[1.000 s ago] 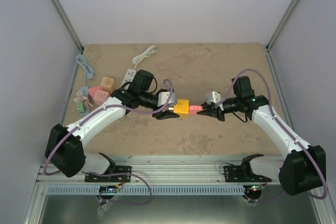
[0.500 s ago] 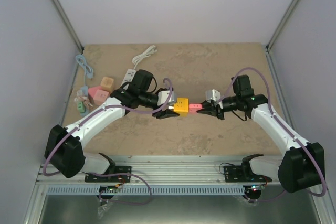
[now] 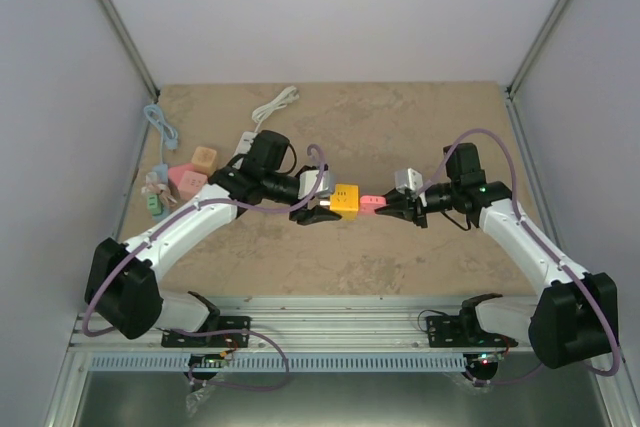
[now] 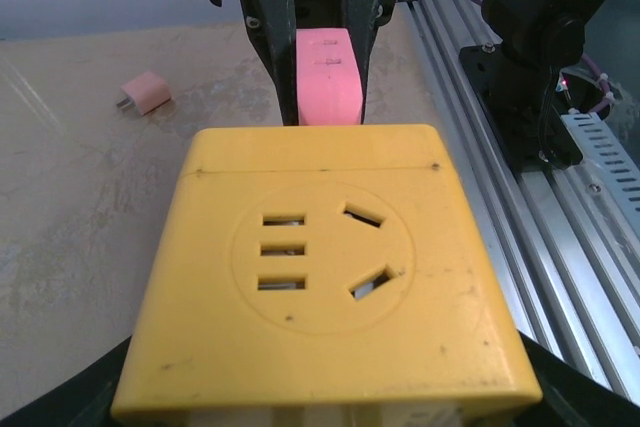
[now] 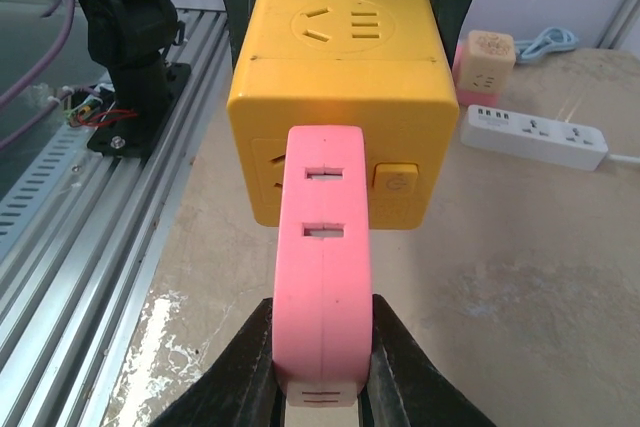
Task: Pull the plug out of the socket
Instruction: Remove the plug from the socket.
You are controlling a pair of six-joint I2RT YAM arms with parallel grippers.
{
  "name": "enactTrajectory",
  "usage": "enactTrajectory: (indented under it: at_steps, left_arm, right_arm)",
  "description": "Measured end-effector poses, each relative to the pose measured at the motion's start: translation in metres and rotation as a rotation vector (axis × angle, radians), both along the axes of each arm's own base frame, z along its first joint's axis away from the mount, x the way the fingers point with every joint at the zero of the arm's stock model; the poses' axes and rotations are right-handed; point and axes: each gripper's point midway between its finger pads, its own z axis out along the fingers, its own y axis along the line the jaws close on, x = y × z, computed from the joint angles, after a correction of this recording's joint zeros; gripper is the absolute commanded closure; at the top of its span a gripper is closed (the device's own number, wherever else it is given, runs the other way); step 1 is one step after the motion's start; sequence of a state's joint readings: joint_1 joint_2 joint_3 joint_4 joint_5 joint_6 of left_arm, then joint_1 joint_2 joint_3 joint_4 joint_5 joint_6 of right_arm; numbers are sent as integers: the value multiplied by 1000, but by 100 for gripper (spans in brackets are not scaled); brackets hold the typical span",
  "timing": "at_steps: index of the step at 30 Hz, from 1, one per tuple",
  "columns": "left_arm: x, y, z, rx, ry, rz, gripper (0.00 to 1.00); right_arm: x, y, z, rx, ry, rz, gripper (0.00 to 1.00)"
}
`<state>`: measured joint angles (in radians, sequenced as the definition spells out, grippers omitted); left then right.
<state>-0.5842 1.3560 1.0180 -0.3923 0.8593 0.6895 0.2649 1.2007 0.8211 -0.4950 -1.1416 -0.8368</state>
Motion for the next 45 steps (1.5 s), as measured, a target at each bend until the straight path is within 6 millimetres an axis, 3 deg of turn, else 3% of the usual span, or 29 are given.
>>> enactTrajectory:
  at_steps: [30,38,45]
  left_arm:
    - [4,-5,-8,60,-75,-19,100]
    - [4,-4,-1,37,-60,-9,100]
    - [12,8,7,1,-25,26,100]
  right_arm:
    - [2,-6,-5,-41,-18,-39,99]
    - [1,-6,-1,-31,-40,-37,99]
    - [1,-7,3,-16,-52,-34,99]
